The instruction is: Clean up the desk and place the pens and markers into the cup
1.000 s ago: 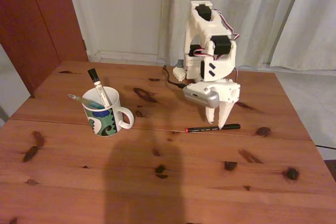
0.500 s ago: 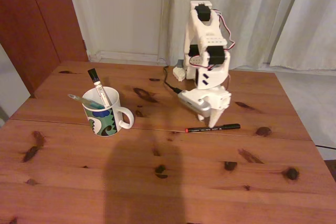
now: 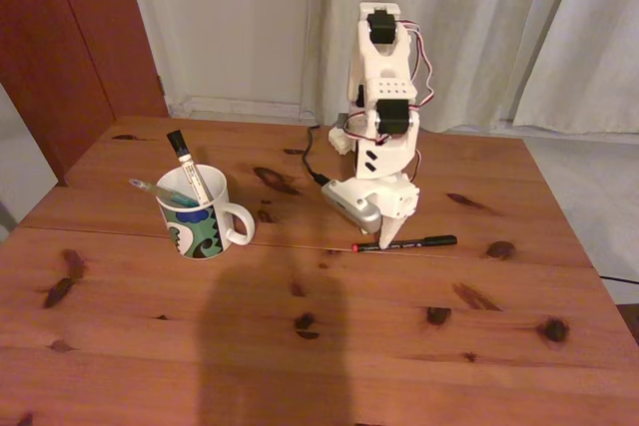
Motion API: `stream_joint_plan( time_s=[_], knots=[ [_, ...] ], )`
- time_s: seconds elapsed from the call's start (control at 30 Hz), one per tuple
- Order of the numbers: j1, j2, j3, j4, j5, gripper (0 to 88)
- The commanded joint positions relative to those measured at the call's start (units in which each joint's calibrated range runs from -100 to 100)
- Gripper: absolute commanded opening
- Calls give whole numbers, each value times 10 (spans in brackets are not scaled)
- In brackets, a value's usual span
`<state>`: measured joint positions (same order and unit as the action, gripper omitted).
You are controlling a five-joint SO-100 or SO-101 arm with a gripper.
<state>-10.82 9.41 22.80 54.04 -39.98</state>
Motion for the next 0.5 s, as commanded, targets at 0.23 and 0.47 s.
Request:
stream_joint_plan(
  time_s=[0.23, 0.47],
  knots=[
    [-2, 6, -51, -12, -51, 173],
    [-3, 5, -45, -12, -81, 173]
  ],
)
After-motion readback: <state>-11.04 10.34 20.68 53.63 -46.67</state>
